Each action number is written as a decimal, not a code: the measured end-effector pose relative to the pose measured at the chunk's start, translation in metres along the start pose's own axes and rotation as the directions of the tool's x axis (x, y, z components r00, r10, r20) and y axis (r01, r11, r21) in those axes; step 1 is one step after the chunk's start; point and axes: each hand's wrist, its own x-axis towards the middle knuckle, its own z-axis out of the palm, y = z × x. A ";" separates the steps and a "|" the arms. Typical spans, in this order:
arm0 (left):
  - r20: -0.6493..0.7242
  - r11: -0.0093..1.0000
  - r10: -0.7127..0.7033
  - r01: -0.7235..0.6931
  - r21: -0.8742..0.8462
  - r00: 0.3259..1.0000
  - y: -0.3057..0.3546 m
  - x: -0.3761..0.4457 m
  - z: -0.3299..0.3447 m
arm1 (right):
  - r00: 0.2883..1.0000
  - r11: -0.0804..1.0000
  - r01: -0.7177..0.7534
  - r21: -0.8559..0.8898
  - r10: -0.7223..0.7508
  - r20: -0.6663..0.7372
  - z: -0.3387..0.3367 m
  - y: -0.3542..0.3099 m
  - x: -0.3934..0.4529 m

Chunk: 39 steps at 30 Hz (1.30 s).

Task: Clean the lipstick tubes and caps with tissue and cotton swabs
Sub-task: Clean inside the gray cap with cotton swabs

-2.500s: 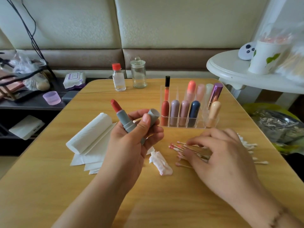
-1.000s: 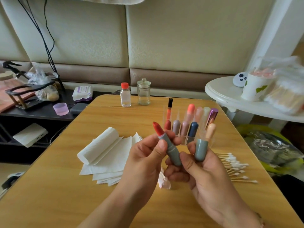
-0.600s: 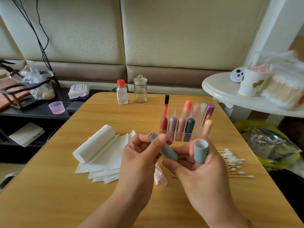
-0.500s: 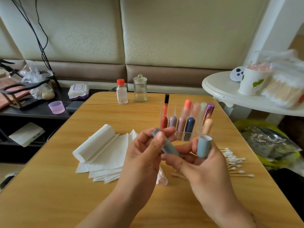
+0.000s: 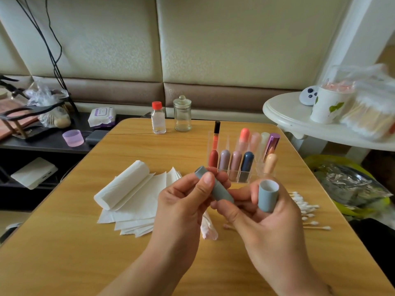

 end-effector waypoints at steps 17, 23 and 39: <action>0.164 0.956 0.080 -0.122 0.267 0.983 0.001 0.004 -0.005 | 0.987 0.990 -0.065 -0.126 0.083 0.141 -0.026 0.015 0.019; 0.194 0.936 0.067 -0.129 0.327 0.979 -0.003 0.006 -0.009 | 0.987 0.991 -0.001 -0.134 0.023 0.161 -0.032 0.013 0.020; 0.175 0.915 0.008 -0.078 0.396 0.984 -0.003 -0.005 -0.001 | 0.965 0.991 0.010 -0.136 0.026 0.259 -0.025 0.014 0.010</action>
